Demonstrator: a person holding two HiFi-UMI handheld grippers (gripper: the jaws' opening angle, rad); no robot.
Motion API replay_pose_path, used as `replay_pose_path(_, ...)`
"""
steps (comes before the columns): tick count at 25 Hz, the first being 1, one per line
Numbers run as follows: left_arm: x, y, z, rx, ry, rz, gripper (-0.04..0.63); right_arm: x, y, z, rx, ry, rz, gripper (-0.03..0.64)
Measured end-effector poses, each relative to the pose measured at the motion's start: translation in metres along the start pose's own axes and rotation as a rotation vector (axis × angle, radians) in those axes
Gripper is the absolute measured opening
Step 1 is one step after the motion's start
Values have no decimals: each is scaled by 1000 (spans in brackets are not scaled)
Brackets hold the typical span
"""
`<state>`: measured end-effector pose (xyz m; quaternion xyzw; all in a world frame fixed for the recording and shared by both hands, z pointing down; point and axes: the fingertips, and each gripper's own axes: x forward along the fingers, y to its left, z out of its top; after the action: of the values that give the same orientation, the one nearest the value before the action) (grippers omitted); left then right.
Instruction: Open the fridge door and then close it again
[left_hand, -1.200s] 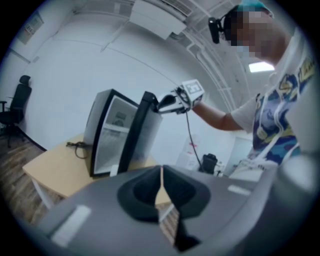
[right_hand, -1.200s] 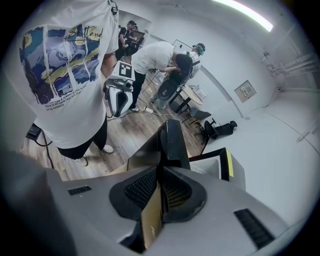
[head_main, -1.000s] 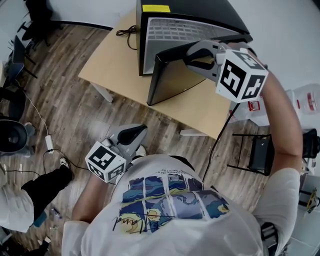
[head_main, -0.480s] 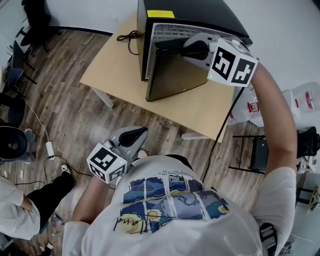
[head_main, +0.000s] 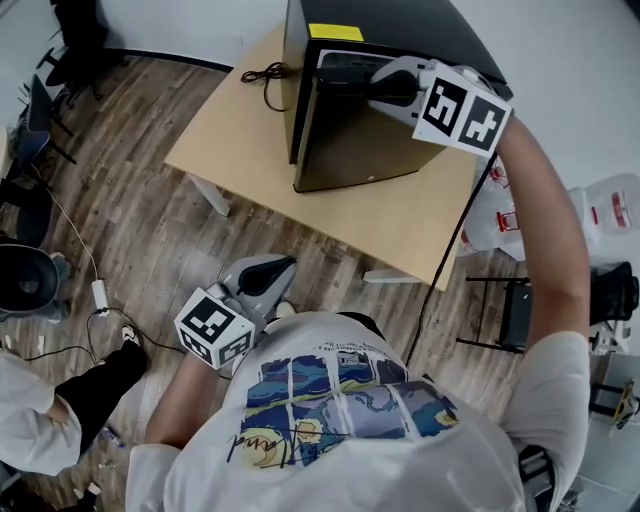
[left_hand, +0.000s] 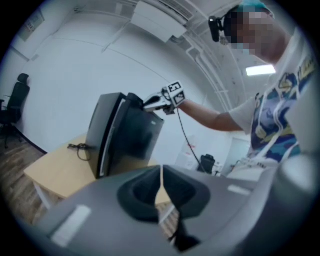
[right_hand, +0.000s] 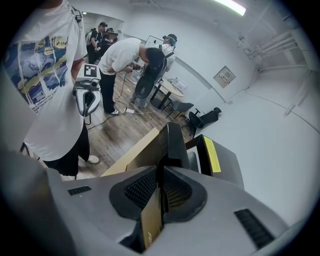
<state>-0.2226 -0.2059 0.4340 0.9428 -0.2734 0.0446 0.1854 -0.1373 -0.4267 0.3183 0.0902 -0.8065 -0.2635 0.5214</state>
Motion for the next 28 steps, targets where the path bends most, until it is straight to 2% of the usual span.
replay_pose_path(13,-8,10,-3,-22,2,28,20,20,-38,-5,84,-11,-23,41)
replay_pose_path(20,-13,12,-8,-32,2,42,20,22,-41,-5,116,-10,-36,41)
replay_pose_path(25,-11,3,-9,-29,0,30,19,21,-44,-5,138,-21,-125,48)
replay_pose_path(28,-7,-6,-13,-32,9,13,20,20,-45,-7,201,-61,-192,55)
